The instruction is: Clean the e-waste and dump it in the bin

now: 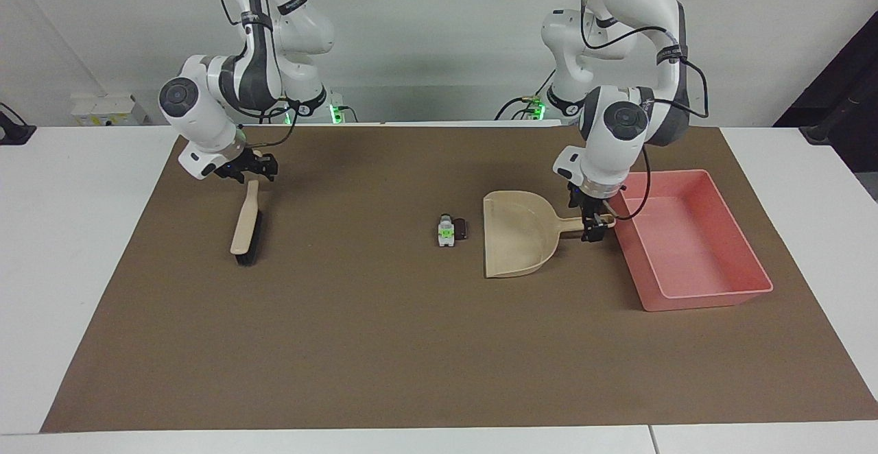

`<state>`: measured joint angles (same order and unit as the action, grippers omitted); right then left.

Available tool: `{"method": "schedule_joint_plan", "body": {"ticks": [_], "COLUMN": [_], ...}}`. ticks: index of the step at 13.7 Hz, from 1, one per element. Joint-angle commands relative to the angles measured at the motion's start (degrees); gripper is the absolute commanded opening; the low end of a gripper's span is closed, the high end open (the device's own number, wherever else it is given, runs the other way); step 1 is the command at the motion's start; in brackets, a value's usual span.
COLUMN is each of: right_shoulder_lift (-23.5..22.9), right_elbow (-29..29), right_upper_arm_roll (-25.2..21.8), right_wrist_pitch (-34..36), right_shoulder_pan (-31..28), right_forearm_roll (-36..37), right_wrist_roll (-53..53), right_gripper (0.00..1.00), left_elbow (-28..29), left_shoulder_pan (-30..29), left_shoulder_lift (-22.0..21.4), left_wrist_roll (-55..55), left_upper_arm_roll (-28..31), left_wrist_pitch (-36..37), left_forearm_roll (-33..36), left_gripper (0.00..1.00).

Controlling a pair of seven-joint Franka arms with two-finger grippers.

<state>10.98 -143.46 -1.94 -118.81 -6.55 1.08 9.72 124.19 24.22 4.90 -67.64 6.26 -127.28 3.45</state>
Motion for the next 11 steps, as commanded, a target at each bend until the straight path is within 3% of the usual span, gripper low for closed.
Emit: {"method": "schedule_joint_plan", "body": {"ticks": [1,4,6,11], "right_shoulder_lift": [1.67,0.28,0.09,-0.08], "right_elbow": [-1.74,-1.74,-1.65,-1.47], "right_upper_arm_roll": [0.45,0.36,0.45,0.45], "right_wrist_pitch": [-2.74,-3.80,-3.71,-3.89], "right_shoulder_pan": [-1.54,-2.33,-2.68,-2.16], "right_forearm_roll": [-1.17,-1.17,-1.17,-1.17], "right_wrist_roll": [2.23,2.41,3.37,3.46], "right_gripper": [0.65,0.66,0.65,0.45], "left_elbow": [5.26,5.97,6.06,6.23], "left_shoulder_pan": [1.00,1.52,1.70,2.58], "left_shoulder_lift": [-3.22,-3.66,-3.67,-3.67], "left_wrist_roll": [1.45,2.33,4.52,4.97], "left_upper_arm_roll": [0.68,0.59,0.51,0.42], "left_wrist_pitch": [-4.64,-4.82,-4.91,-6.05], "left_forearm_roll": [1.65,1.65,1.56,1.65], "left_gripper": [0.98,0.96,0.90,0.86]}}
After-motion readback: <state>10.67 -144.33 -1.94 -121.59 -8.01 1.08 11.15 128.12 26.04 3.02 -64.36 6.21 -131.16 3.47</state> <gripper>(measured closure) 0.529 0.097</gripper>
